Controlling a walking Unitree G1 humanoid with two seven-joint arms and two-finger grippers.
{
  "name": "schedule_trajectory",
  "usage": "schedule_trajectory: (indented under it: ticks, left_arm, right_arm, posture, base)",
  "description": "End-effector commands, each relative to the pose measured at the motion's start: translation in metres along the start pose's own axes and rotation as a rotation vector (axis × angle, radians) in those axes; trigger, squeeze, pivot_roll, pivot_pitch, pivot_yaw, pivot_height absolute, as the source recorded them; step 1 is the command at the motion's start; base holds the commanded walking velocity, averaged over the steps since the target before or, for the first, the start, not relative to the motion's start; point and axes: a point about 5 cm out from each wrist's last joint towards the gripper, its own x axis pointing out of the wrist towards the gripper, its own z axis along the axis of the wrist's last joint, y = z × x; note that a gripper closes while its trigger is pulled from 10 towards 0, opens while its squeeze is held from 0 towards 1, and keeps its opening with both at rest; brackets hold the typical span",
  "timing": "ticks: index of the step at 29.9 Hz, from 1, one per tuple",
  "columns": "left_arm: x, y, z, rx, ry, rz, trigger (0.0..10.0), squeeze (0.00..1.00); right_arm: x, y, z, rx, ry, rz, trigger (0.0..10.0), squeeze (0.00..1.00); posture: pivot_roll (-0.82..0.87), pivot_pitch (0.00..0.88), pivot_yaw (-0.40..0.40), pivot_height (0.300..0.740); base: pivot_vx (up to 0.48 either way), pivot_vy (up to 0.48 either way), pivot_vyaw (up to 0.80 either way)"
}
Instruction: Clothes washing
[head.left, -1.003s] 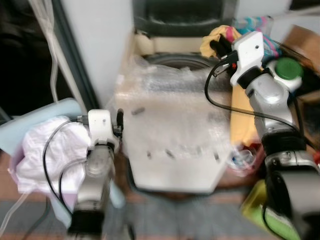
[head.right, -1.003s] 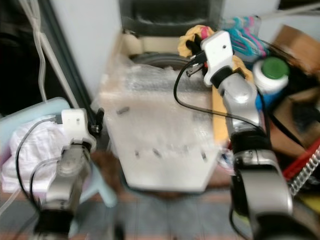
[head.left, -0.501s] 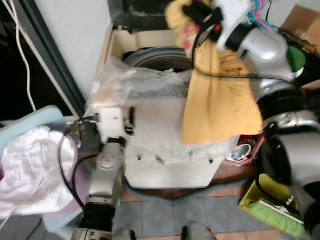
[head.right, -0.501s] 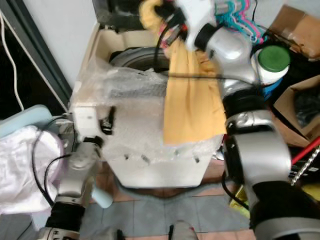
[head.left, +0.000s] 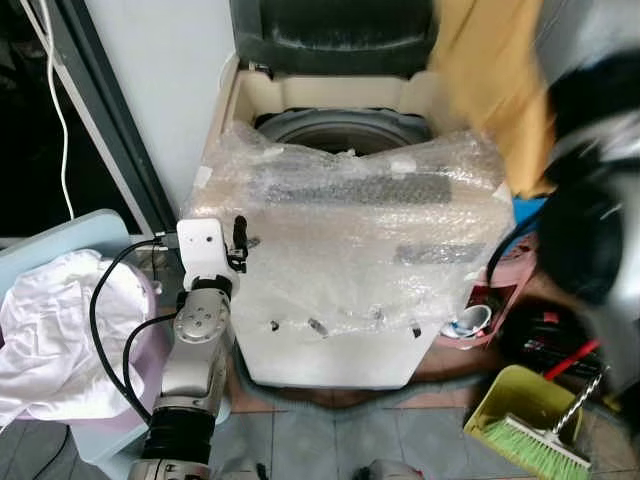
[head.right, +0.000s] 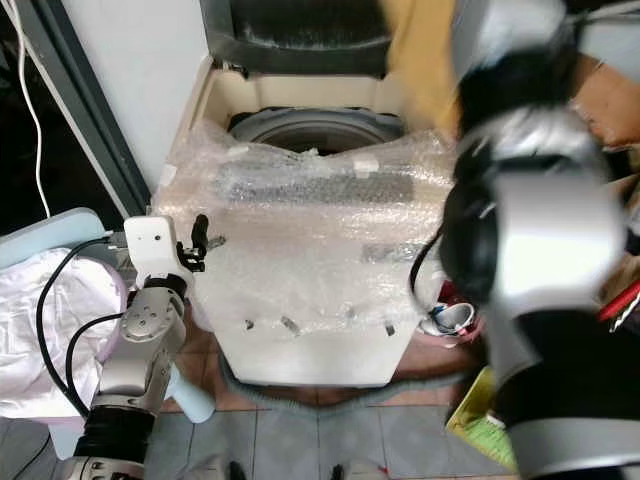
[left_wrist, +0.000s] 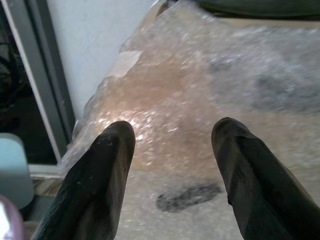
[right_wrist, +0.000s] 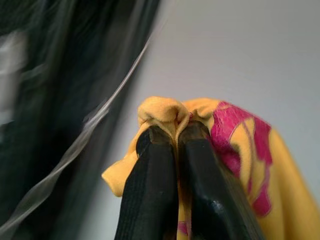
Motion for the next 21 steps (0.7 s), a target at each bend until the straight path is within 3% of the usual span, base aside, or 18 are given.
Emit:
schedule_trajectory:
  ticks: [1, 4, 7, 10, 16, 21]
  left_arm:
    - [0.002, -0.001, 0.000, 0.015, 0.002, 0.000, 10.0, 0.00]
    - [0.002, -0.002, 0.000, 0.013, 0.001, -0.006, 10.0, 0.00]
    - [0.001, -0.005, 0.003, 0.002, -0.020, -0.031, 10.0, 0.00]
    - [0.000, -0.004, 0.004, 0.000, -0.027, -0.028, 10.0, 0.00]
    - [-0.001, -0.001, 0.003, -0.001, -0.025, -0.022, 10.0, 0.00]
    - [-0.001, -0.002, 0.002, -0.006, -0.022, -0.022, 10.0, 0.00]
  right_arm:
    - [-0.007, 0.016, -0.027, 0.136, 0.086, 0.132, 10.0, 0.00]
    - [-0.023, 0.041, -0.059, 0.206, 0.159, 0.253, 10.0, 0.00]
    - [-0.039, 0.056, -0.075, 0.206, 0.175, 0.260, 10.0, 0.00]
    - [-0.044, 0.054, -0.072, 0.171, 0.156, 0.231, 10.0, 0.00]
    - [-0.049, 0.040, -0.058, 0.144, 0.143, 0.188, 10.0, 0.00]
    - [-0.037, 0.042, -0.035, -0.045, 0.127, 0.300, 10.0, 0.00]
  posture:
    - [-0.05, 0.000, 0.039, 0.740]
    - [-0.05, 0.000, 0.042, 0.740]
    - [-0.05, 0.000, 0.044, 0.740]
    - [-0.05, 0.000, 0.045, 0.740]
    - [-0.05, 0.004, 0.044, 0.740]
    - [-0.05, 0.004, 0.043, 0.740]
  base:
    - [0.000, 0.000, 0.00]
    - [0.000, 0.000, 0.00]
    - [0.000, 0.000, 0.00]
    - [0.082, 0.000, 0.16]
    - [0.262, 0.000, 0.80]
    - [0.266, 0.000, 0.80]
